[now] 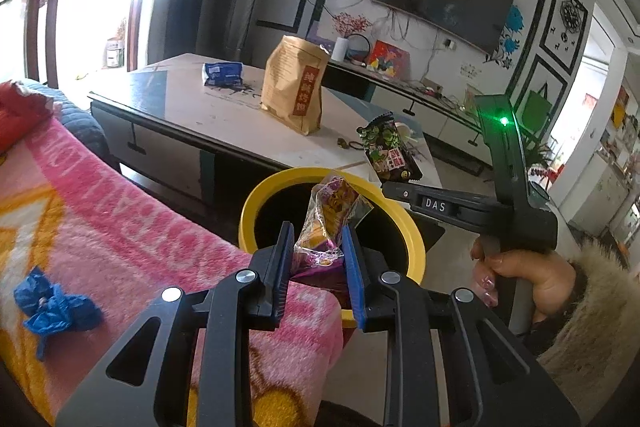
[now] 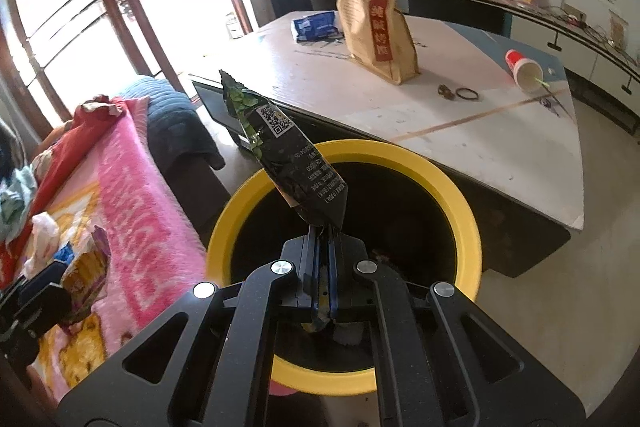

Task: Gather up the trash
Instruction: 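Carry the purple wrapper and black snack bag over the bin with both tools, then open both tools to drop the purple wrapper and black snack bag into the bin, then move both open tools back over the remaining trash on the blanket, then grasp the chocolate bar wrapper with the left tool while the right tool grasps the blue bag, then carry the chocolate wrapper and blue bag over the bin with both tools, then open both tools to drop the chocolate wrapper and blue bag into the bin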

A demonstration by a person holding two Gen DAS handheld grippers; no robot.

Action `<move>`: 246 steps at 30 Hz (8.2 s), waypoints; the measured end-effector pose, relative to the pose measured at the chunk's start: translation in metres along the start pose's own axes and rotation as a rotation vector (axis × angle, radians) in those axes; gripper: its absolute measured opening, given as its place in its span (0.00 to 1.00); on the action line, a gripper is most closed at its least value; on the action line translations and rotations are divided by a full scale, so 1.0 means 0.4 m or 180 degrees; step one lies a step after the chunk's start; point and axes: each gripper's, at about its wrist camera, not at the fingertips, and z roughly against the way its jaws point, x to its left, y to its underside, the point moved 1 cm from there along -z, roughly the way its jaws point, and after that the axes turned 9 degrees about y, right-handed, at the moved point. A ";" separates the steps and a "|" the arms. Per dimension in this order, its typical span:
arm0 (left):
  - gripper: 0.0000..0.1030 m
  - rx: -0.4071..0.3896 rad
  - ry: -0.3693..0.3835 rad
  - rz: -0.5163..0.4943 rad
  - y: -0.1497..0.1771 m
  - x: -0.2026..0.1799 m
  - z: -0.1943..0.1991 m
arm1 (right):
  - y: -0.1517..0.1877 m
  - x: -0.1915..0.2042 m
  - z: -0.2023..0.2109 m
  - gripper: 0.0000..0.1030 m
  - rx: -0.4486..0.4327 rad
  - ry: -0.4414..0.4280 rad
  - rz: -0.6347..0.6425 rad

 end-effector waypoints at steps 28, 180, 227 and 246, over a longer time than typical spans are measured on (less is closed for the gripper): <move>0.24 0.0523 0.0013 0.0165 -0.036 0.055 -0.264 | 0.026 -0.092 -0.076 0.01 0.0362 0.0116 -0.0332; 0.12 -0.0312 -0.0755 0.1084 0.169 0.268 0.390 | 0.169 0.560 0.121 0.07 0.0120 -0.1268 0.1270; 0.12 0.0236 0.0030 0.0133 -0.011 0.048 -0.042 | 0.008 0.021 0.041 0.07 0.0040 -0.0163 -0.0087; 0.89 0.0260 0.0069 0.0055 -0.045 0.037 -0.163 | 0.012 -0.080 0.020 0.49 0.0087 0.0002 -0.0455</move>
